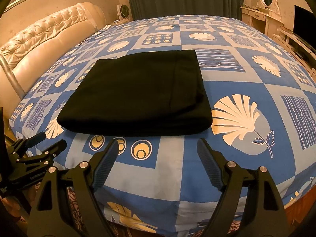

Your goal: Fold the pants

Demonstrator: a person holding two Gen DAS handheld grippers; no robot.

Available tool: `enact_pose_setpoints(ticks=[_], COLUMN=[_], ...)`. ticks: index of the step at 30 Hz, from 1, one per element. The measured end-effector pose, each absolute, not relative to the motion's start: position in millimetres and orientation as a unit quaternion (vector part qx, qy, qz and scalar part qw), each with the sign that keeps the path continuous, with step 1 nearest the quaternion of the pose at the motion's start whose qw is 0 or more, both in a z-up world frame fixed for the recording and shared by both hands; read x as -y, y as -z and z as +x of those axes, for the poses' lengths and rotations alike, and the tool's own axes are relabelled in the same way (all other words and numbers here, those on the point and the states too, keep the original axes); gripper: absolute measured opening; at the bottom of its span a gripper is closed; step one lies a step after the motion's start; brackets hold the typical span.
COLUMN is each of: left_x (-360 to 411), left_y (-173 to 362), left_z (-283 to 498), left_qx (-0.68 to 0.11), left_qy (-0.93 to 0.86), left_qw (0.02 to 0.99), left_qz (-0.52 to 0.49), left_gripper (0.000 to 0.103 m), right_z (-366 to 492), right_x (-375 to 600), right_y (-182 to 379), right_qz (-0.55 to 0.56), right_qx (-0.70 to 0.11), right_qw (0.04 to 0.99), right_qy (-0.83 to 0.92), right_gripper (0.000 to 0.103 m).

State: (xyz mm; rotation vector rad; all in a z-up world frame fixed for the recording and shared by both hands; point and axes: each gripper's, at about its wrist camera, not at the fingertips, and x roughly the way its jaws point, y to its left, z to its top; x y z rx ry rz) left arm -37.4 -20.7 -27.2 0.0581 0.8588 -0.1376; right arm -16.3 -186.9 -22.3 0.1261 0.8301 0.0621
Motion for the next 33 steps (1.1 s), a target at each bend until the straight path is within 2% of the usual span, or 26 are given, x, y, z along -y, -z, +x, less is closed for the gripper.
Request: enact_pose_setpoints(ticks=[33], left_x=[22.5], left_y=[25.6], left_z=[-36.4], left_qx=[-0.431], left_qy=[0.081], left_qw=[0.898], left_qz=[0.005], left_gripper=[0.085], right_z=[-19.2], right_x=[185.9], right_y=[28.2], right_qz=[0.067], right_qx=[-0.407], right_qw=[0.91], right_qy=[-0.031], right_gripper=[0.081])
